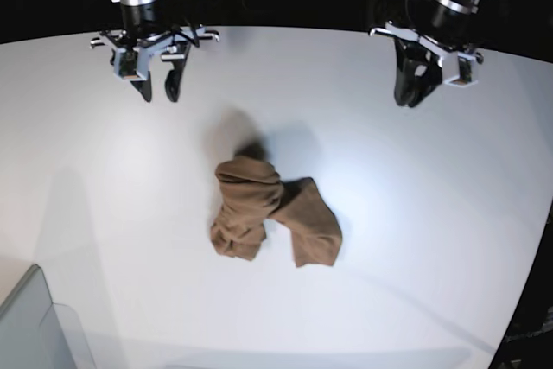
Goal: Layout the t-shirt on the table in an organized manner, then fold the t-shirt properly
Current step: 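Lower the left gripper onto the crumpled brown t-shirt and grasp it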
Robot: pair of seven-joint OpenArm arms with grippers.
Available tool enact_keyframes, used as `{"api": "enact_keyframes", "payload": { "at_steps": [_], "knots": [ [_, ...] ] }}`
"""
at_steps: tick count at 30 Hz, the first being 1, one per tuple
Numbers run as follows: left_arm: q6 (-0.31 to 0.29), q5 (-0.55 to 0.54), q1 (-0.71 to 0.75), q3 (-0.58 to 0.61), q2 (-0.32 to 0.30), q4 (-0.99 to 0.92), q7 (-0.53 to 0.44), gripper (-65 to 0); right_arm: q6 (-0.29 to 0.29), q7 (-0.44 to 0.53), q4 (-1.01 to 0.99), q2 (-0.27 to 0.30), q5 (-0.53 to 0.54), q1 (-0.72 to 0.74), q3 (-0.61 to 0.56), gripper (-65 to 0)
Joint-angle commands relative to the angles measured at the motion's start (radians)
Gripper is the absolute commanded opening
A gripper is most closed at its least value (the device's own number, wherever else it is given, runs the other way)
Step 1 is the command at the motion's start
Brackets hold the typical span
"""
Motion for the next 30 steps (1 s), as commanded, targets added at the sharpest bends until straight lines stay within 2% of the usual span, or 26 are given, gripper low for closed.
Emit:
{"api": "enact_keyframes", "payload": {
  "at_steps": [1,4,6,12,14,22,26,30],
  "knots": [
    [-0.001,-0.002,-0.021,-0.001,-0.004,0.016,-0.024,-45.8,0.002,0.010,0.018,0.000,0.001,0.014,0.000,-34.7],
    [-0.001,-0.002,-0.116,0.003,-0.001,0.003,0.041,-26.8,0.002,-0.008,0.018,0.002,0.001,0.026,0.000,-28.9],
    [-0.004,-0.002,-0.209,0.004,0.039,-0.026,0.090,-20.0,0.002,-0.008,0.018,0.002,0.001,0.024,0.000,-28.8],
    [-0.010,0.004,-0.493,0.015,0.199,-0.254,0.252,-19.2,0.002,-0.013,0.016,0.002,0.001,0.018,-0.020,-28.8],
    [-0.010,0.006,-0.584,0.049,0.226,-0.350,0.272,-19.3,0.002,-0.013,0.016,0.002,0.001,0.003,-0.020,-28.8],
    [-0.010,0.006,-0.806,0.288,0.233,-0.653,0.239,-19.3,0.002,-0.014,0.013,0.003,-0.004,-0.006,-0.013,-28.8],
    [-0.009,0.006,-0.852,0.368,0.234,-0.712,0.237,-19.3,0.002,-0.014,0.013,0.003,-0.004,-0.006,-0.013,-28.8],
    [-0.007,0.006,-0.869,0.388,0.234,-0.752,0.237,-19.3,0.002,-0.014,0.012,0.003,-0.004,-0.003,-0.013,-28.8]
  ]
}}
